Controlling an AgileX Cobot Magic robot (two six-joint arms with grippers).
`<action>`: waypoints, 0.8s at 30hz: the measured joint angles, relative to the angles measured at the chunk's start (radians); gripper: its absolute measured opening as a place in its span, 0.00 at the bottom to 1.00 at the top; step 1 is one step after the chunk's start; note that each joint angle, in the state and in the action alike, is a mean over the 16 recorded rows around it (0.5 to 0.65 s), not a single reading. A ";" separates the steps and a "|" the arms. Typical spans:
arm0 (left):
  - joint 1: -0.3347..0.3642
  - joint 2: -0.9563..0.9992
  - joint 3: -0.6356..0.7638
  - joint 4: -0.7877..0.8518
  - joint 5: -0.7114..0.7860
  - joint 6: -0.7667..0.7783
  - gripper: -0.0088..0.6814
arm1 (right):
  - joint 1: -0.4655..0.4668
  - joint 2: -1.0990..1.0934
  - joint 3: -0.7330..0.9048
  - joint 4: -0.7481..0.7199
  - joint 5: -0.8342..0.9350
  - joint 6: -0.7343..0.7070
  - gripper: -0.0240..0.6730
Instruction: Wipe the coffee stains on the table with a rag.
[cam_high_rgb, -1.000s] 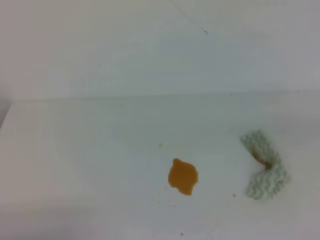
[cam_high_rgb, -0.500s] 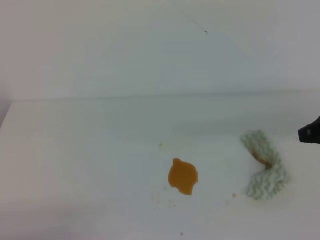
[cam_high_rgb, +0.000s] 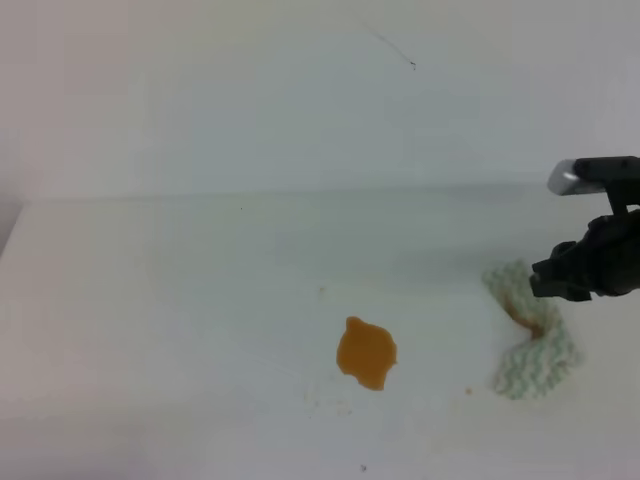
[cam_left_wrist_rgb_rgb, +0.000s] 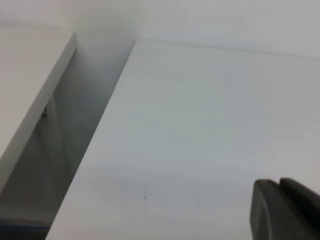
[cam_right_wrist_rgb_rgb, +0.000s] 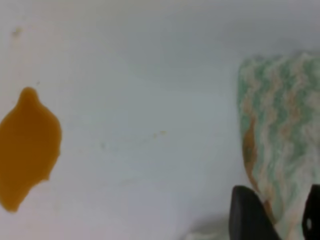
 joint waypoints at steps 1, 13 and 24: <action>0.000 0.000 0.000 0.000 0.000 0.000 0.01 | 0.004 0.017 -0.005 0.000 -0.010 0.000 0.40; 0.000 0.000 0.000 0.000 0.000 0.000 0.01 | 0.012 0.138 -0.031 -0.009 -0.082 -0.007 0.38; 0.000 0.000 0.000 0.000 0.000 0.000 0.01 | 0.015 0.184 -0.047 0.011 -0.020 -0.028 0.14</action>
